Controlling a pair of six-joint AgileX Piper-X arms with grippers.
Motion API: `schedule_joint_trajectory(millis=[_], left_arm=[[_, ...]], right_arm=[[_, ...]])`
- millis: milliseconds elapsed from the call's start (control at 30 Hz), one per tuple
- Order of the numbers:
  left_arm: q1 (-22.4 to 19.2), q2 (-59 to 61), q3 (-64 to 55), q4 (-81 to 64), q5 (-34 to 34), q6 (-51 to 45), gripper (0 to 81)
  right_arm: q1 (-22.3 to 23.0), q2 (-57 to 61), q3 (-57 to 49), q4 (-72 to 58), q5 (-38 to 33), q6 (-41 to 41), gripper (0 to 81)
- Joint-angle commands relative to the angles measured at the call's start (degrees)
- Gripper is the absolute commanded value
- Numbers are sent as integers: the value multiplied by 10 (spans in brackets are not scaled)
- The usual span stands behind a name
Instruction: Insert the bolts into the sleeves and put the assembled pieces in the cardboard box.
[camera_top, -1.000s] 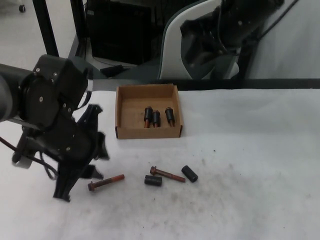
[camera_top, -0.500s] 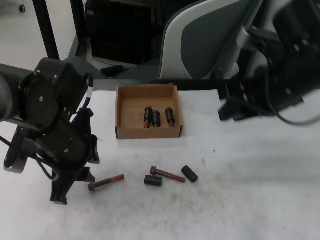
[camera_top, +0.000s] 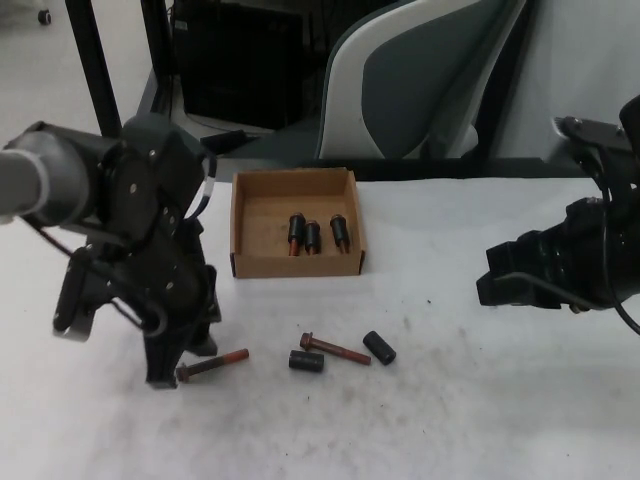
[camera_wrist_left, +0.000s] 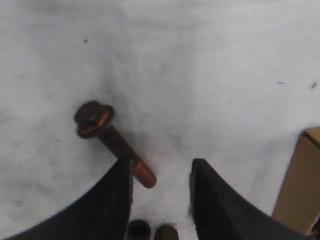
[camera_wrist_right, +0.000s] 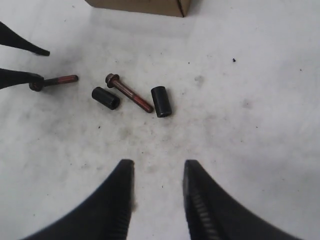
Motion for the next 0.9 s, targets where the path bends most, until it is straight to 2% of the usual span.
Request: schedule_joint_trajectory(millis=[0, 100, 433, 567, 867], left_arm=[[-1, 16, -33, 22, 4, 2, 363], [-1, 26, -55, 95, -21, 15, 363], [-8, 28, -56, 144, -30, -7, 363], [-13, 28, -45, 129, -29, -45, 363], [-13, 62, -38, 103, -15, -55, 363]], right_arm=[[1, -7, -1, -20, 0, -1, 320], [1, -7, -1, -20, 0, -2, 320], [1, -7, 1, -39, 2, -15, 320], [1, -7, 1, -43, 0, -15, 320], [1, -7, 1, -15, 0, -15, 320]])
